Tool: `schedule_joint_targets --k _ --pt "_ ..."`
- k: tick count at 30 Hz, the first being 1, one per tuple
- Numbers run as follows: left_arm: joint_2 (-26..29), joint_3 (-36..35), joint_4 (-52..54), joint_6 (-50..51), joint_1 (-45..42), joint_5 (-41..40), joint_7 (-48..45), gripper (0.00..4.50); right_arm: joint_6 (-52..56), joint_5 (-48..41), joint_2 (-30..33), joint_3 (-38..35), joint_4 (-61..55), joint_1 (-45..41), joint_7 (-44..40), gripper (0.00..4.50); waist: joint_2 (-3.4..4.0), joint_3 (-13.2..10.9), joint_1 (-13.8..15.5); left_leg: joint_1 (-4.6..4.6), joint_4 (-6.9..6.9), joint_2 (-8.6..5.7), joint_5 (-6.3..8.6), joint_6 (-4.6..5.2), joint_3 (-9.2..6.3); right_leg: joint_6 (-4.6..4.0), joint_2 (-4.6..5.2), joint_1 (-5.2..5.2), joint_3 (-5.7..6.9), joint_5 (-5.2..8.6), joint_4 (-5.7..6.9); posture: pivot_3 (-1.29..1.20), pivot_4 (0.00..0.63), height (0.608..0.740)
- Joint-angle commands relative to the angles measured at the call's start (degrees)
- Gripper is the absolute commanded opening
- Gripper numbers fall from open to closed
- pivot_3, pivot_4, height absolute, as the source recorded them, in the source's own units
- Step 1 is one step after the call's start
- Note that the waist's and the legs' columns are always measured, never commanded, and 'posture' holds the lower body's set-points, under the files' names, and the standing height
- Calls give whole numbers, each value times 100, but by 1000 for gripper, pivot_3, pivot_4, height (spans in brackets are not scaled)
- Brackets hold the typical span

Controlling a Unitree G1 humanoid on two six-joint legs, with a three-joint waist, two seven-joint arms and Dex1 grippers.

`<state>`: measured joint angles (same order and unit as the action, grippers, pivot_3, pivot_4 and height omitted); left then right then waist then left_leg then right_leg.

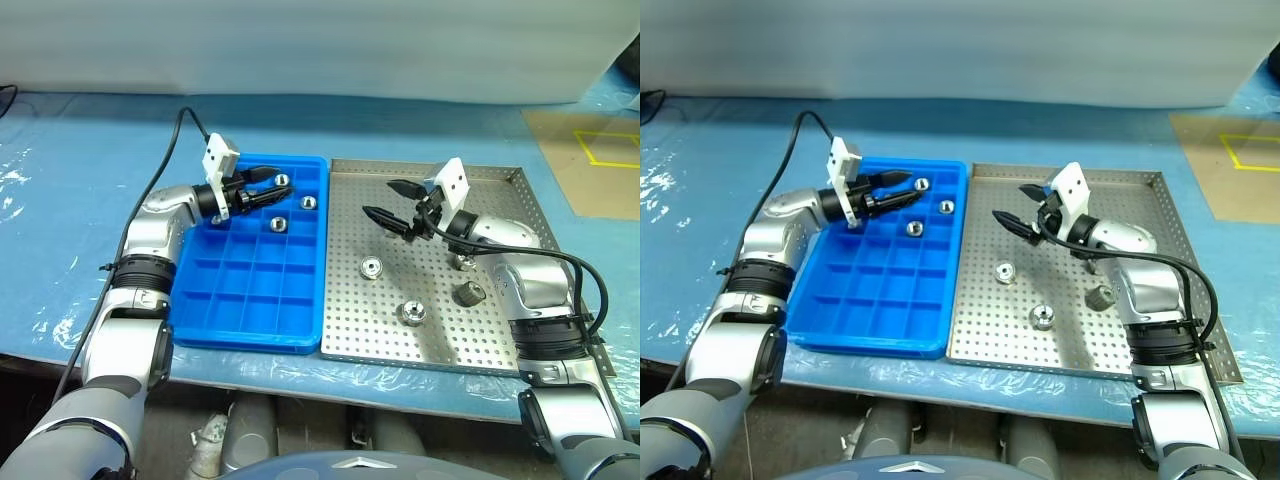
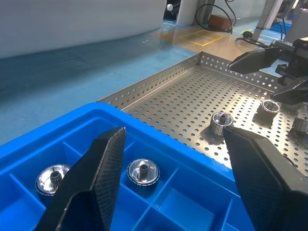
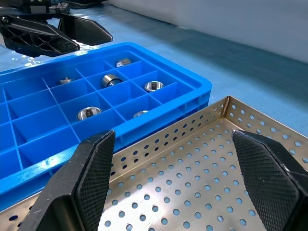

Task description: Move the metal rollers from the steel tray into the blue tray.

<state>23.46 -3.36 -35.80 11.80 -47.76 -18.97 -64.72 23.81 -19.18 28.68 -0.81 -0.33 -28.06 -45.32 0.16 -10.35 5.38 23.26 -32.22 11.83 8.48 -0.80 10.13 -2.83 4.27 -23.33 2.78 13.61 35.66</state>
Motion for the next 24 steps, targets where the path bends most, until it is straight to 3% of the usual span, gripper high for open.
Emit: schedule_joint_targets --k 1,17,24 --pt "74 -98 241 11 9 -101 -41 3397 -94 -18 11 -20 -146 -63 -22 3987 0 0 0 0 0 0 0 0 0 0 0 0 0 0 0 -78 150 740" --pt "156 13 554 203 -109 -135 -278 3397 -23 -10 -68 270 -235 -138 -200 3987 0 0 -5 0 0 1 0 0 -1 0 0 0 0 0 1 -80 150 740" --pt "-193 566 157 -45 -1076 60 -1183 3397 -43 5 370 27 -156 -5 -294 3987 -1 0 53 7 -9 -7 -1 0 1 0 8 5 4 0 -1 -123 150 740"
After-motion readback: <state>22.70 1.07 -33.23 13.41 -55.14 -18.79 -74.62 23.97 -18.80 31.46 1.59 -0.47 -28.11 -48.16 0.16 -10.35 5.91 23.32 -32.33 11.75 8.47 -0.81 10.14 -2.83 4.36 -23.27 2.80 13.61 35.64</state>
